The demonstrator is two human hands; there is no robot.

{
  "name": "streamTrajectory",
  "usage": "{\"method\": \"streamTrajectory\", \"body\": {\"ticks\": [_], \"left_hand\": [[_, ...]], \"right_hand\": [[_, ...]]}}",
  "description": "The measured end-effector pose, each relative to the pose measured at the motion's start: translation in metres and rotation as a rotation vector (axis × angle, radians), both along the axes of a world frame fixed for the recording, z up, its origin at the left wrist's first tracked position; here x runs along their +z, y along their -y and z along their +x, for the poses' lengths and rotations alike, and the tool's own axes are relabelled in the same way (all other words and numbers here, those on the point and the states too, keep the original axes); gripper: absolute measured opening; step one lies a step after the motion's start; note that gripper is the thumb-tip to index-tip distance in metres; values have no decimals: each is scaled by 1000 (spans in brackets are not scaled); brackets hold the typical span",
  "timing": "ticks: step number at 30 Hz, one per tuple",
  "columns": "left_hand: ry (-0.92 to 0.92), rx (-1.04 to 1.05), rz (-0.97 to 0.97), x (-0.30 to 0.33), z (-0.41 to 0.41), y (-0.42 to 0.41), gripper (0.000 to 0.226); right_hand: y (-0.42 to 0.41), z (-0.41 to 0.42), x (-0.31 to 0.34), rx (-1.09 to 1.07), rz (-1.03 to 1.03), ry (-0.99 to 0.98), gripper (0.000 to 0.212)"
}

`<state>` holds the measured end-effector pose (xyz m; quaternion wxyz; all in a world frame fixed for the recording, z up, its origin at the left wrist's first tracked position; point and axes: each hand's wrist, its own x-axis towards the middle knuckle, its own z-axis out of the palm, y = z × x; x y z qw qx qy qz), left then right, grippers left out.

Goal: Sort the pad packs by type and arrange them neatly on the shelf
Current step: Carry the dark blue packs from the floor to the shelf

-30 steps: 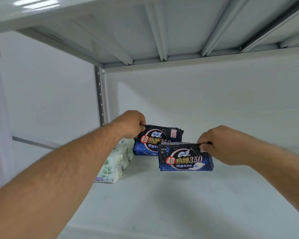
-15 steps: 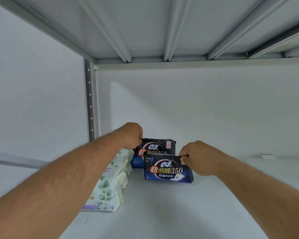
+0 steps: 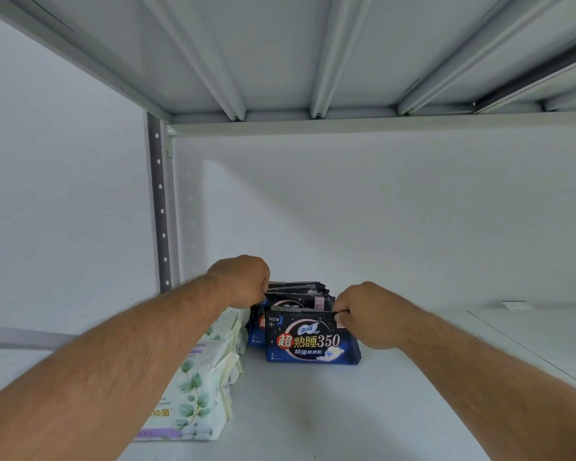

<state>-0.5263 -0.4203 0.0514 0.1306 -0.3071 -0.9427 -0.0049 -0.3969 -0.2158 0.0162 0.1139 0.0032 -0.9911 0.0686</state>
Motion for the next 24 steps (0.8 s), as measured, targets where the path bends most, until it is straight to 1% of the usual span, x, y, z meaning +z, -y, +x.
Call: {"method": "streamTrajectory", "body": {"ticks": [1,5,6,11,17,20,24], "left_hand": [[4,2,-14,-1,0,2,1],[6,11,-16,-5,0,10,11],[8,10,-1,-5,-1,11,13],[43,1,68,-7,-2,11,16],[73,9,43,-8,-4,14,18],[90,15,46,-10,-3,18,22],[93,24,72,-10,-1,21,24]], "right_hand": [[0,-2,-1,5,3,-1,25],[2,-10,-5,10,21,-14,37],[3,-12,-5,10,18,-13,37],[7,-21,-5,-4,4,-23,19],[12,-33,-12,-42,-41,-54,30],[14,-34,-15,-47,-71,-80,30],[16,-29,-14,-52,-45,-170,26]]}}
